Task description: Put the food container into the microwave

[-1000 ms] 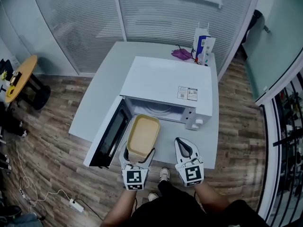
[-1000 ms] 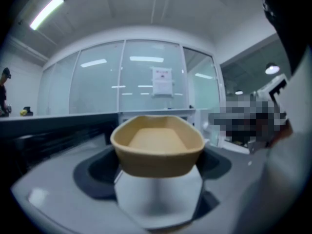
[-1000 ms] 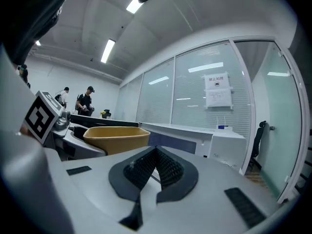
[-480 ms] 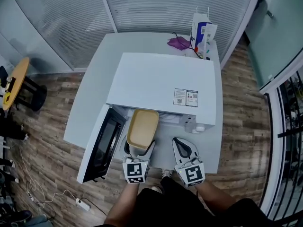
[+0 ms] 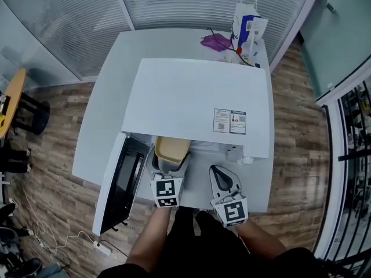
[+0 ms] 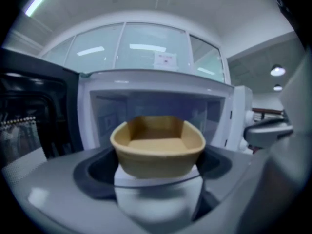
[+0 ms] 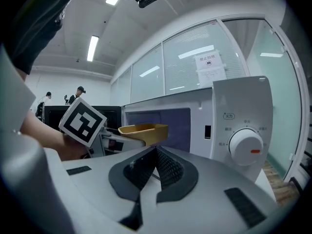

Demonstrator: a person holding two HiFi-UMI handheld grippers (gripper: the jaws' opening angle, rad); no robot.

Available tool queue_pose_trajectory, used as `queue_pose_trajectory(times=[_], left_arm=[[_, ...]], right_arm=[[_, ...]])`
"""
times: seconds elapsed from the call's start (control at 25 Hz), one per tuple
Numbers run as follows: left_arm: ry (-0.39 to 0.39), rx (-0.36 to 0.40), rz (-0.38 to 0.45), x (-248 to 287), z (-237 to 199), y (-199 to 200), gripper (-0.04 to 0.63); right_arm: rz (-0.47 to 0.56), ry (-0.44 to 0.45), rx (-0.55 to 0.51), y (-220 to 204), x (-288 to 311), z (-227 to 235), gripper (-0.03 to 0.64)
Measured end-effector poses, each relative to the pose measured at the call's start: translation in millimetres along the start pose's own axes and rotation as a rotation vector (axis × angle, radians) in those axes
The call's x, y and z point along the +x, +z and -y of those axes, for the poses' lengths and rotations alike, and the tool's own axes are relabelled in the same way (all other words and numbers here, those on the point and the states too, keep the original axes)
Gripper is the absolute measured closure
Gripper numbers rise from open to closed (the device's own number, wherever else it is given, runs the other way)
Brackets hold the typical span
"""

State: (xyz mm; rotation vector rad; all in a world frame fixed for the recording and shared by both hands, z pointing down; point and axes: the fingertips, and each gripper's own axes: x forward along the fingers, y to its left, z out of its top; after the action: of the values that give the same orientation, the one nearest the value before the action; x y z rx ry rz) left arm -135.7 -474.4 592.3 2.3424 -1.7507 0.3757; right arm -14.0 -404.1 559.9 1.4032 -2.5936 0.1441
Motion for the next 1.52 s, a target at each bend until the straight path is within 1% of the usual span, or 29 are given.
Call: queue_pose_trajectory(times=[0.2, 0.44, 0.64, 0.92, 1.04, 1.08, 1.24, 1.32, 1.52], left_arm=[[-0.015, 0.006, -0.009, 26, -2, 1, 0.104], [0.005, 0.019, -0.025, 51, -5, -2, 0.104], [0.025, 0.018, -0.056, 67, -8, -8, 0.104], [0.057, 0.002, -0.074, 76, -8, -15, 0.104], [0.056, -0.008, -0.082, 77, -4, -19, 0.099], [0.053, -0.016, -0.088, 78, -2, -22, 0.093], [0.024, -0.046, -0.145, 82, 4, -37, 0.002], [0.021, -0.045, -0.153, 79, 5, -39, 0.0], [0.025, -0.031, -0.137, 57, 5, -38, 0.0]], right_arm=[[-0.008, -0.024, -0.022, 2, 11, 5, 0.618], [-0.021, -0.033, -0.043, -4, 17, 8, 0.618], [-0.043, -0.038, -0.045, -10, 19, 9, 0.618], [-0.063, -0.036, -0.053, -17, 17, 9, 0.618], [-0.06, -0.034, -0.055, -16, 15, 9, 0.618], [-0.061, -0.035, -0.055, -16, 14, 9, 0.618], [-0.068, -0.036, -0.049, -19, 11, 10, 0.618], [-0.068, -0.038, -0.046, -19, 10, 10, 0.618], [-0.05, -0.04, -0.044, -14, 8, 10, 0.618]])
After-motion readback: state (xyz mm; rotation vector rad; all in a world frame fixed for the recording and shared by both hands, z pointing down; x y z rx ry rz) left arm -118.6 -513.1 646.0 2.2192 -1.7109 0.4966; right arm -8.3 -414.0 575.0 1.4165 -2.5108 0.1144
